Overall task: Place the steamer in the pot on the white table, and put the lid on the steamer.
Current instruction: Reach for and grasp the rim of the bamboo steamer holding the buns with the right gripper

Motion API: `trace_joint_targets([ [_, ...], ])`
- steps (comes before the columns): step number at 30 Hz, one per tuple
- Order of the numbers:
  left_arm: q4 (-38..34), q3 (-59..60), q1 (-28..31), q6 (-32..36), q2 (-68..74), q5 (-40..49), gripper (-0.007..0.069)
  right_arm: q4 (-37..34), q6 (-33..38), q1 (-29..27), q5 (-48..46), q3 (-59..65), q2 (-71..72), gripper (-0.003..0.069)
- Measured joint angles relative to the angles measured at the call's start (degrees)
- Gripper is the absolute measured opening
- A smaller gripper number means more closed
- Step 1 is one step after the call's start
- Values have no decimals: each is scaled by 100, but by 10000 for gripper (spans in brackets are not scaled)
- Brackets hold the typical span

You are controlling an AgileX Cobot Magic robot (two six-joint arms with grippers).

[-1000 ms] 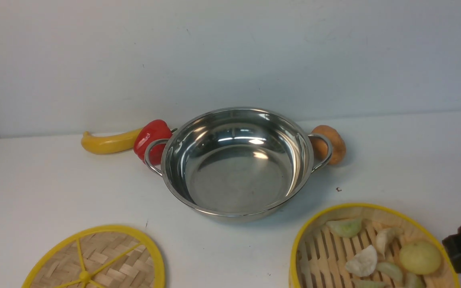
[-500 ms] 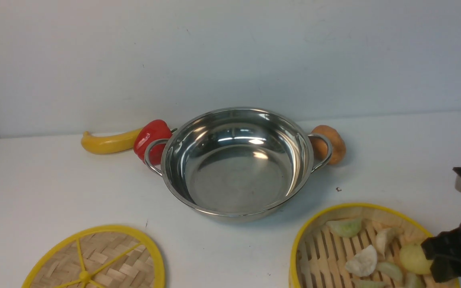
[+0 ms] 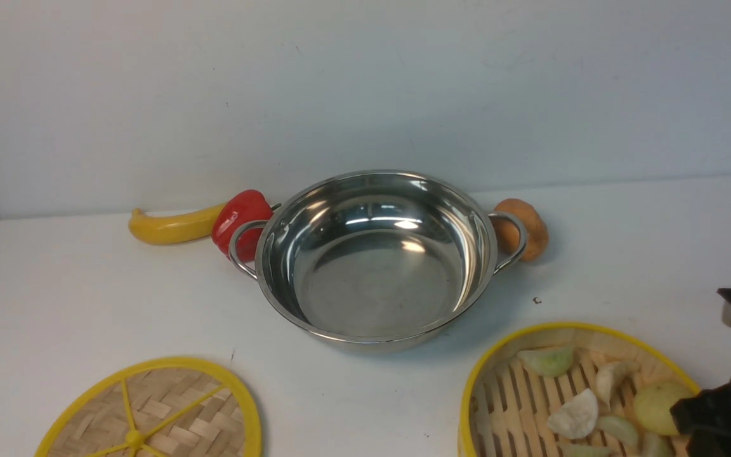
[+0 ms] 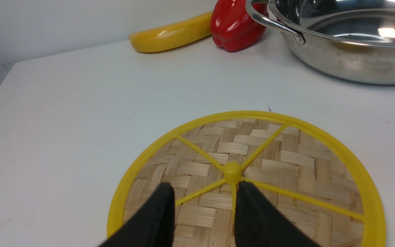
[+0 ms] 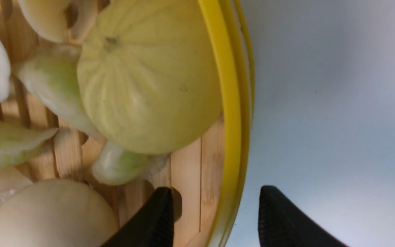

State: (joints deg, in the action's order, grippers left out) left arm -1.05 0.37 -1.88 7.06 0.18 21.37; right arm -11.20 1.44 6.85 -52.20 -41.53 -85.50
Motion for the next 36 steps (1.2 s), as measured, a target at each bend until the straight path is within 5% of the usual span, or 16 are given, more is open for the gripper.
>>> trace_joint_targets([
  [24, 0, 0, 0, 0, 0, 0, 242, 59, -2, 0, 310, 0, -594, 340],
  [36, 0, 0, 0, 0, 0, 0, 242, 101, 76, 0, 317, -6, -589, 178],
])
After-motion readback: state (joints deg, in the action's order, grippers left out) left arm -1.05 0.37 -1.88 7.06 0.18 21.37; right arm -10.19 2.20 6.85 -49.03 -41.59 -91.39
